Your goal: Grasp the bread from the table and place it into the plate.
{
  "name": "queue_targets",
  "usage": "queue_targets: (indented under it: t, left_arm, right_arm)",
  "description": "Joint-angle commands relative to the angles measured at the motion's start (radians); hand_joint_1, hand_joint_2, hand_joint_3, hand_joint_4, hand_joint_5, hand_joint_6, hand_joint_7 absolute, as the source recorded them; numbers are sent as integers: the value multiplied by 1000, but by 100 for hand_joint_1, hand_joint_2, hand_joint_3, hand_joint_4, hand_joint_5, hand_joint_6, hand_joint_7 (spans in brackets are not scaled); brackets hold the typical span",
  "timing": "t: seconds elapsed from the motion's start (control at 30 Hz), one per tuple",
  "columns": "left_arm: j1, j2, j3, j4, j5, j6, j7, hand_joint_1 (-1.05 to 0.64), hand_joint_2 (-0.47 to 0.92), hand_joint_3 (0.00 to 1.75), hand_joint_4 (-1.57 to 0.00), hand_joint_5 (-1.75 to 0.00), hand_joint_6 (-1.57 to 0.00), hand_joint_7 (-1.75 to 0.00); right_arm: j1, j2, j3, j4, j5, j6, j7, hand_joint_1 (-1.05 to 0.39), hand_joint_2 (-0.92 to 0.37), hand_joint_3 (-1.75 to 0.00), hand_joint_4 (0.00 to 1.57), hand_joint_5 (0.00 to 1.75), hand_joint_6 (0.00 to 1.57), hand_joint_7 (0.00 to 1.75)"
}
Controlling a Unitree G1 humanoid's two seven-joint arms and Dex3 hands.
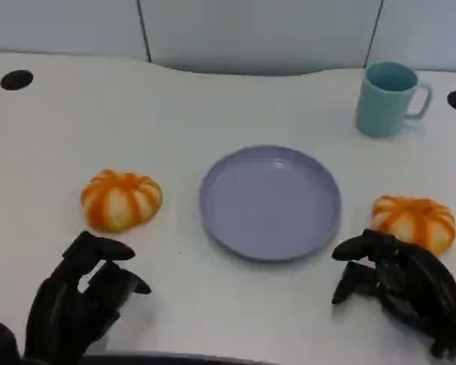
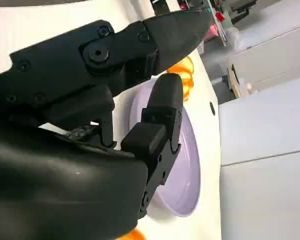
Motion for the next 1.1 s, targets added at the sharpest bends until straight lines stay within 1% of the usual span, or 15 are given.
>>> queue_targets:
  t: [0.03, 0.37, 0.47, 0.6, 0.8, 0.87, 0.97, 1.03, 1.1]
  left_arm:
    - [-2, 4, 10, 6, -10, -4, 2, -72, 91, 11, -34, -175, -26, -153]
    - [1, 3, 10, 2, -10, -3, 4, -73, 91, 10, -34, -175, -27, -152]
    - [1, 2, 12, 2, -18, 4, -1, -72, 91, 10, -35, -175, -27, -152]
    - [0, 6, 9, 7, -4, -11, 2, -73, 92, 10, -34, -175, -27, -152]
    - [2, 9, 9, 6, 0, -11, 2, -74, 92, 11, -32, -175, -24, -154]
    - [3, 9, 10, 3, -2, -8, 4, -74, 92, 10, -32, -175, -24, -154]
    - [-3, 8, 14, -2, -17, -6, -6, -74, 91, 10, -36, -175, -24, -156]
    - [-5, 7, 16, -17, -14, -23, 1, -73, 91, 10, -37, -175, -24, -156]
    - [-4, 9, 16, -31, 6, -53, 17, -70, 92, 13, -34, -175, -23, -153]
  right_arm:
    - [19, -18, 1, 0, -6, 28, -19, -50, -92, -8, 67, 138, 78, 80]
    - [21, -16, 0, 7, -8, 0, -6, -49, -92, -10, 66, 141, 78, 80]
    - [17, -14, -7, 13, 3, 16, 4, -49, -92, -9, 66, 140, 78, 80]
    - [18, -14, -4, 15, -4, 1, -1, -50, -92, -9, 66, 139, 78, 81]
    - [17, -15, -1, 16, -9, 6, -11, -51, -92, -7, 67, 139, 78, 82]
    - [18, -13, -2, 9, -4, 25, -12, -52, -92, -6, 67, 139, 78, 82]
    - [23, -11, 0, -3, -5, 27, -15, -55, -92, -7, 67, 138, 78, 83]
    - [25, -7, -1, -7, -3, 26, -17, -55, -92, -7, 66, 138, 78, 82]
    - [25, -3, -2, -8, 0, 24, -15, -53, -92, -7, 66, 138, 78, 82]
